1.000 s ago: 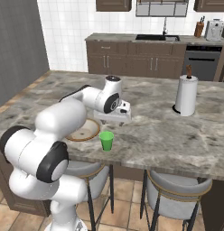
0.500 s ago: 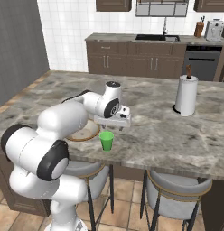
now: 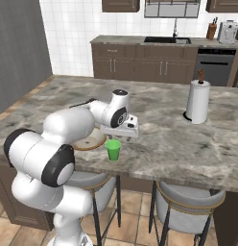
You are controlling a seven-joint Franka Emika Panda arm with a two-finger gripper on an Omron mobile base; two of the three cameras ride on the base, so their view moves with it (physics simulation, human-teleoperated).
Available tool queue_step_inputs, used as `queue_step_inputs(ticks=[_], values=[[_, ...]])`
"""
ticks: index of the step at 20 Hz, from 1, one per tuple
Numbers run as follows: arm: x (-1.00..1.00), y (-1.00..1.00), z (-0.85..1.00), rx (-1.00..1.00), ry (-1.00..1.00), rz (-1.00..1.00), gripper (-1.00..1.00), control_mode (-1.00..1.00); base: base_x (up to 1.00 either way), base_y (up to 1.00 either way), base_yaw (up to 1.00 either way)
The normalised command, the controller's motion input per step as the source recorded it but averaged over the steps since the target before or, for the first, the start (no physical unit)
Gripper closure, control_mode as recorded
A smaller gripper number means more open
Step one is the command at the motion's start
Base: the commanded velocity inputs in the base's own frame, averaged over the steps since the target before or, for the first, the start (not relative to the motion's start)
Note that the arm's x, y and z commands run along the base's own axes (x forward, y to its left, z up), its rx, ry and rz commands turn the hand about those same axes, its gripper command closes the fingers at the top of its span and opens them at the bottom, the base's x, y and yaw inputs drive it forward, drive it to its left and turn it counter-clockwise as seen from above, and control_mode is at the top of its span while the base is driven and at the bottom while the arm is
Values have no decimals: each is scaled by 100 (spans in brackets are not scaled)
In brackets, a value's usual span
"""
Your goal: Place the cup inside the bowl on the dining table and move the bowl to any counter.
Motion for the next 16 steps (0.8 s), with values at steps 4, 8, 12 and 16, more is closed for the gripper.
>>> queue_step_inputs(ticks=[4,8,12,16], values=[[28,0,0,0,4,0,-100,-100,0,0,0],[20,0,-1,0,4,0,-100,-100,0,0,0],[0,0,-14,0,0,0,-100,-100,0,0,0],[0,0,-21,0,0,0,-100,-100,0,0,0]])
